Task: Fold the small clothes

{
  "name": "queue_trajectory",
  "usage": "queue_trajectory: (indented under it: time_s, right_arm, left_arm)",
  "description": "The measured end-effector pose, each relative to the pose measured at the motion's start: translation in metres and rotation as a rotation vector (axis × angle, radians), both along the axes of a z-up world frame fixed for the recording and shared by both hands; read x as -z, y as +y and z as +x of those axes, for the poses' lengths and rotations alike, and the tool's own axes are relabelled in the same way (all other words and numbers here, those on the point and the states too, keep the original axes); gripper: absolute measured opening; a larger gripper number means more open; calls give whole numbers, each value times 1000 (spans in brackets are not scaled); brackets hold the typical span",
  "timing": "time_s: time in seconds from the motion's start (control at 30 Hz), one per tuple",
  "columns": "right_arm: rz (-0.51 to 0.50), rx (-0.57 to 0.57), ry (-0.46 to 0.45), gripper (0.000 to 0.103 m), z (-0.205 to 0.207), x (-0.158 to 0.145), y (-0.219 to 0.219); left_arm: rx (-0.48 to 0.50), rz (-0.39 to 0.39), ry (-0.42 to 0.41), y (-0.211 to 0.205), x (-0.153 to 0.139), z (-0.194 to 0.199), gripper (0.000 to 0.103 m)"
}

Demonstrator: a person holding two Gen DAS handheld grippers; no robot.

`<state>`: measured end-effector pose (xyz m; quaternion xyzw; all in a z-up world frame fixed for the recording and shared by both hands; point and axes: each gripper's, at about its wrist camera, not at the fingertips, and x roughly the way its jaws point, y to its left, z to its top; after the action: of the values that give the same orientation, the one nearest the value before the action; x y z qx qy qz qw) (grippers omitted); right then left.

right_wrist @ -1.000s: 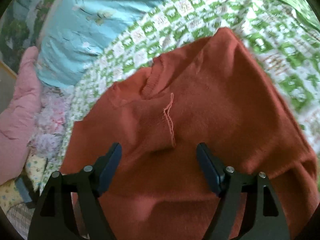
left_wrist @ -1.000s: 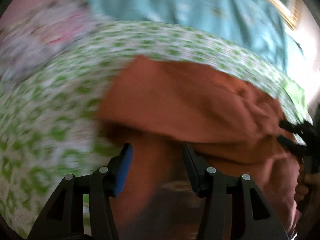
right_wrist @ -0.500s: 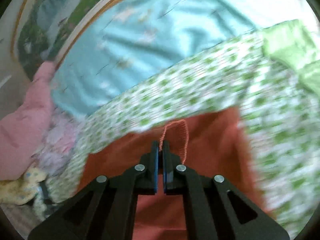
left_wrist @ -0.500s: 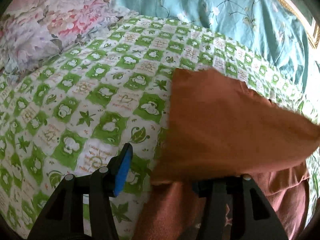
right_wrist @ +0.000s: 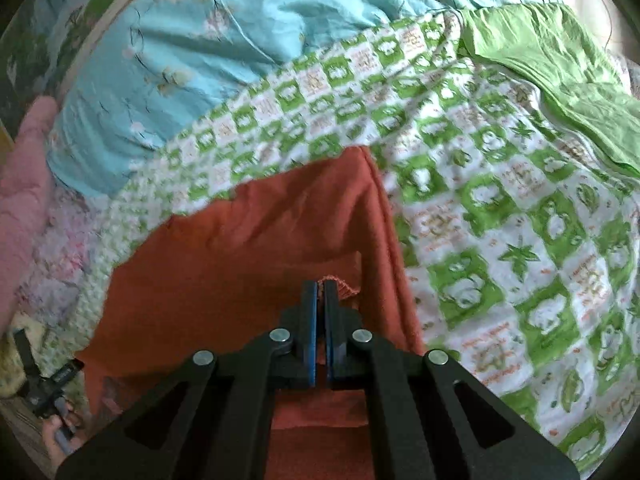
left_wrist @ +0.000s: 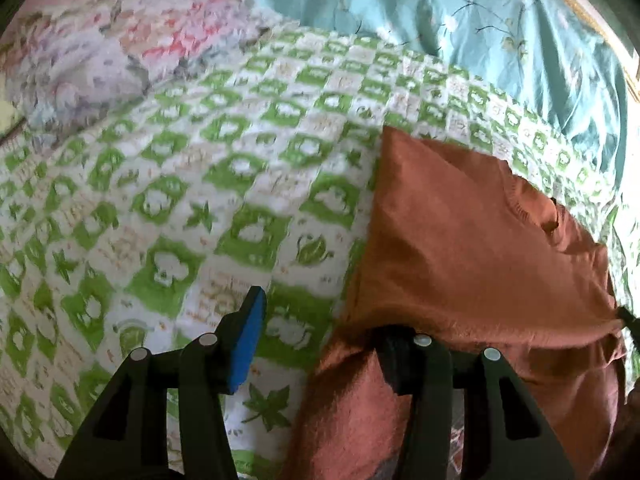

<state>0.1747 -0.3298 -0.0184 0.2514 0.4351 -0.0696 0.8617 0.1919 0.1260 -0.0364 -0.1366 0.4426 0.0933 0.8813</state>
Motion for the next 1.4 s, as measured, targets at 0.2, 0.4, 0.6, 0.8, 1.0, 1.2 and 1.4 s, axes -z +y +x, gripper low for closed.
queue_trajectory:
  time_s: [0.2, 0.4, 0.6, 0.8, 1.0, 1.2, 1.4]
  right_arm:
    - [-48, -40, 67, 5, -3, 15, 7]
    - [-58, -22, 63, 41, -22, 1, 7]
    - [-26, 3, 30, 43, -54, -17, 6]
    - [7, -68, -4, 43, -48, -21, 32]
    - [24, -122, 10, 43, -21, -11, 48]
    - [-81, -139, 89, 48, 2, 11, 52]
    - [-55, -84, 79, 49, -24, -4, 38]
  left_arm:
    - [-10, -79, 24, 10, 4, 0, 54]
    - [116, -169, 41, 10, -8, -21, 53]
    - [288, -213, -41, -7, -44, -17, 80]
    - [295, -153, 108, -20, -6, 85, 80]
    - [292, -176, 107, -18, 3, 122, 10]
    - [247, -197, 77, -3, 9, 116, 9]
    - [226, -206, 64, 0, -7, 94, 12]
